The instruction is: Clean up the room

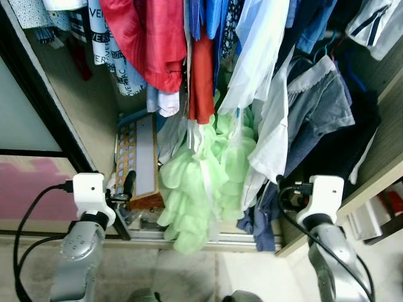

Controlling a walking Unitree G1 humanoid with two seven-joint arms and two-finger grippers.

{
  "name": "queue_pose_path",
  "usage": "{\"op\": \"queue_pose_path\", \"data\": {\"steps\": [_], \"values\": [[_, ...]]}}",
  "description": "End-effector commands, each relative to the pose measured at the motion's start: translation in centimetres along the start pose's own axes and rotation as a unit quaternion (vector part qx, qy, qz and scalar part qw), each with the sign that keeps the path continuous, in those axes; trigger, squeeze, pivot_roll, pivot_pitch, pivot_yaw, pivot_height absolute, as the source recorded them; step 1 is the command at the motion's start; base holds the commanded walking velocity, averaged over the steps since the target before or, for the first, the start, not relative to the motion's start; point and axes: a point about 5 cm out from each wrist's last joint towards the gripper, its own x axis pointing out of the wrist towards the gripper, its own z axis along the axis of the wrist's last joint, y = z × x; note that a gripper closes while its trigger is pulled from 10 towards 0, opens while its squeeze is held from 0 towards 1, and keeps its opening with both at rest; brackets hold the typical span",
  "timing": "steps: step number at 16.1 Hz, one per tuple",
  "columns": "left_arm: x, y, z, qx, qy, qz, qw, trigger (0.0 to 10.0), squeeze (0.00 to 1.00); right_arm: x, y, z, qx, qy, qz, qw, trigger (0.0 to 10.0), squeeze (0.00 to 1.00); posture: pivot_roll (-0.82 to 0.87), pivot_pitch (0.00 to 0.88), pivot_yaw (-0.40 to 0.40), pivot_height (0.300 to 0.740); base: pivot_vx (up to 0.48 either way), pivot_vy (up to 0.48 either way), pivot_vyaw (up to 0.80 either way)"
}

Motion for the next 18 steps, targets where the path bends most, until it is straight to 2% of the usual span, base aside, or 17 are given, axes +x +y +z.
{"op": "queue_pose_path", "data": {"steps": [1, 2, 3, 4, 6, 7, 9, 11, 13, 15, 18], "values": [[-0.2, 0.4, 0.6, 0.0, -0.016, 0.021, 1.0, 10.0, 0.0, -0.4, -0.4, 0.8, -0.016, -0.024, 0.003, 1.0, 10.0, 0.0, -0.02, 0.04, 0.019, 0.74, 0.0, 0.0, 0.0], [-0.3, 0.6, 0.7, 0.001, -0.019, 0.03, 0.999, 10.0, 0.0, -0.5, -0.4, 0.8, -0.022, -0.026, 0.007, 0.999, 10.0, 0.0, -0.02, 0.042, 0.018, 0.74, 0.0, 0.0, 0.0], [-0.8, 1.5, 1.0, 0.01, -0.03, 0.068, 0.997, 10.0, 0.0, -1.2, -0.4, 1.0, -0.039, -0.034, 0.02, 0.998, 10.0, 0.0, -0.02, 0.058, 0.008, 0.74, 0.0, 0.0, 0.0], [-1.2, 2.0, 1.1, 0.003, -0.033, 0.08, 0.996, 10.0, 0.0, -1.6, -0.3, 1.2, -0.05, -0.038, 0.032, 0.998, 10.0, 0.0, -0.02, 0.07, 0.001, 0.74, 0.0, 0.0, 0.0], [-1.5, 1.7, 1.0, -0.014, -0.042, 0.038, 0.998, 10.0, 0.0, -1.6, -0.2, 1.1, -0.062, -0.036, 0.039, 0.997, 10.0, 0.0, -0.02, 0.083, -0.007, 0.74, 0.0, 0.0, 0.0], [-1.6, 1.1, 0.6, -0.005, -0.038, 0.04, 0.998, 10.0, 0.0, -1.1, 0.3, 2.0, -0.033, -0.063, 0.042, 0.997, 10.0, 0.0, -0.02, 0.074, -0.01, 0.74, 0.0, 0.0, 0.0], [-1.7, 0.4, 0.9, -0.011, -0.041, 0.032, 0.999, 10.0, 0.0, -1.3, -0.1, 2.6, -0.048, -0.066, 0.015, 0.997, 10.0, 0.0, -0.02, 0.049, -0.014, 0.74, 0.0, 0.0, 0.0], [-2.1, 0.2, 0.4, -0.017, -0.033, 0.025, 0.999, 10.0, 0.0, -1.7, 0.1, 1.7, -0.058, -0.052, 0.023, 0.997, 10.0, 0.0, -0.02, 0.014, -0.022, 0.74, 0.0, 0.0, 0.0], [-2.0, -0.5, -0.3, -0.016, -0.017, -0.001, 1.0, 10.0, 0.0, -1.8, 0.1, 0.8, -0.052, -0.04, 0.028, 0.997, 10.0, 0.0, -0.02, 0.006, -0.031, 0.74, 0.0, 0.0, 0.2], [-1.7, -1.1, -0.7, -0.017, 0.005, -0.036, 0.999, 10.0, 0.0, -1.4, 0.0, 0.8, -0.068, -0.039, 0.04, 0.996, 10.0, 0.0, -0.01, 0.011, -0.054, 0.74, 0.0, 0.0, 0.8], [-0.9, -3.5, -0.5, 0.028, -0.008, -0.118, 0.993, 10.0, 0.0, -1.1, 0.1, 0.5, -0.065, -0.029, 0.044, 0.997, 10.0, 0.0, 0.01, 0.014, -0.089, 0.74, 0.0, 0.0, 0.8]]}}
